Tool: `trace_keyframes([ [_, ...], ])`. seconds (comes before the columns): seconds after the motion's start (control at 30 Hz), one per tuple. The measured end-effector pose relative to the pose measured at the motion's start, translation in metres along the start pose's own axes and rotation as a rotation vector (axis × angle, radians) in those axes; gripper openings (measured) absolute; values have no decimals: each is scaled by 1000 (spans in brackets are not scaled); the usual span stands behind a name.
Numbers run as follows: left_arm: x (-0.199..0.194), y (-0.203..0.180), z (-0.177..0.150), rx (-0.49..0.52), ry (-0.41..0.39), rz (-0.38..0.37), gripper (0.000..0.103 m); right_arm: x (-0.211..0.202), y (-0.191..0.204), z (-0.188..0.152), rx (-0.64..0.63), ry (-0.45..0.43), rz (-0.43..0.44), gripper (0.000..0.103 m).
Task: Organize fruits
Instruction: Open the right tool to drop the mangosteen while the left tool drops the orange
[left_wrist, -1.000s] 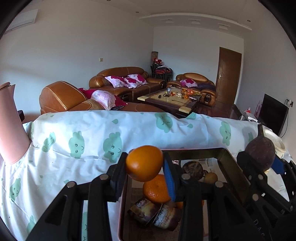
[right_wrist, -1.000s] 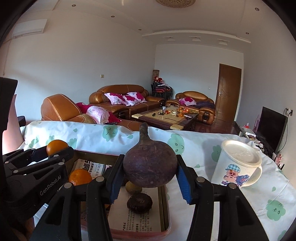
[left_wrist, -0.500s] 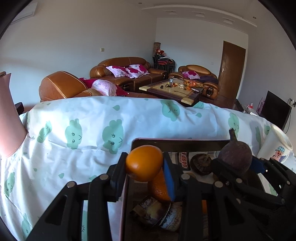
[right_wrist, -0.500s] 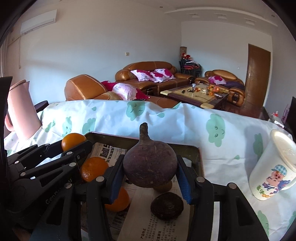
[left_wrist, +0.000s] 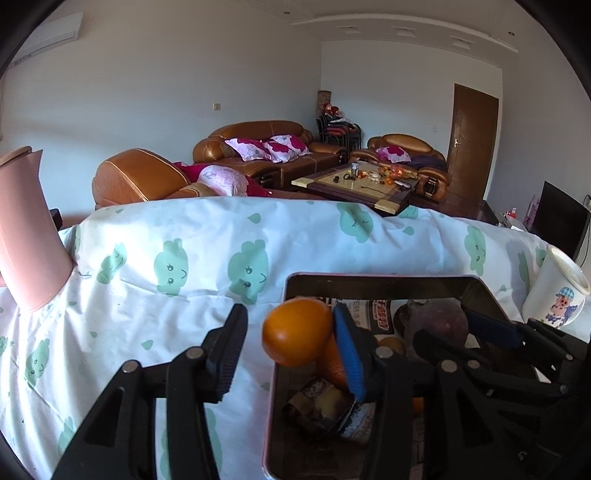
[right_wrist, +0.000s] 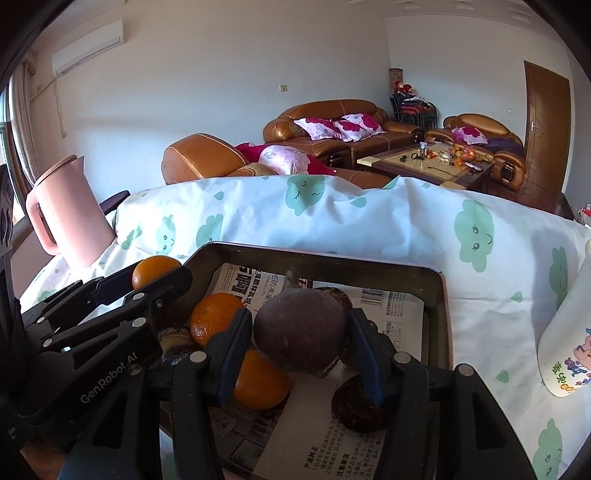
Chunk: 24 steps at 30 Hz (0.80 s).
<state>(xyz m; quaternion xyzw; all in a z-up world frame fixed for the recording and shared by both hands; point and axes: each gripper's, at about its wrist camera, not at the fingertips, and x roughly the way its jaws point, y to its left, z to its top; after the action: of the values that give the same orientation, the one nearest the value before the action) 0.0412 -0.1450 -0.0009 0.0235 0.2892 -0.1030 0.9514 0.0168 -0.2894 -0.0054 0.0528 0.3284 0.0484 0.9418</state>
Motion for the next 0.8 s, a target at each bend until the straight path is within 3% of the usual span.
trace_keyframes([
  [0.07,-7,2,1,0,-29,45,80,-5,-3,-1,13,-20,13,56],
  [0.17,-14,10,1,-23,-57,92,100,-12,-6,-3,31,-48,27,62],
  [0.43,-12,14,0,-32,-40,54,103,-19,-4,-5,71,-87,6,66],
  [0.63,-9,2,-4,23,-17,29,103,-36,-9,-9,136,-150,-15,66],
  [0.8,-14,1,-6,31,-36,42,103,-53,-18,-13,207,-233,-123,67],
])
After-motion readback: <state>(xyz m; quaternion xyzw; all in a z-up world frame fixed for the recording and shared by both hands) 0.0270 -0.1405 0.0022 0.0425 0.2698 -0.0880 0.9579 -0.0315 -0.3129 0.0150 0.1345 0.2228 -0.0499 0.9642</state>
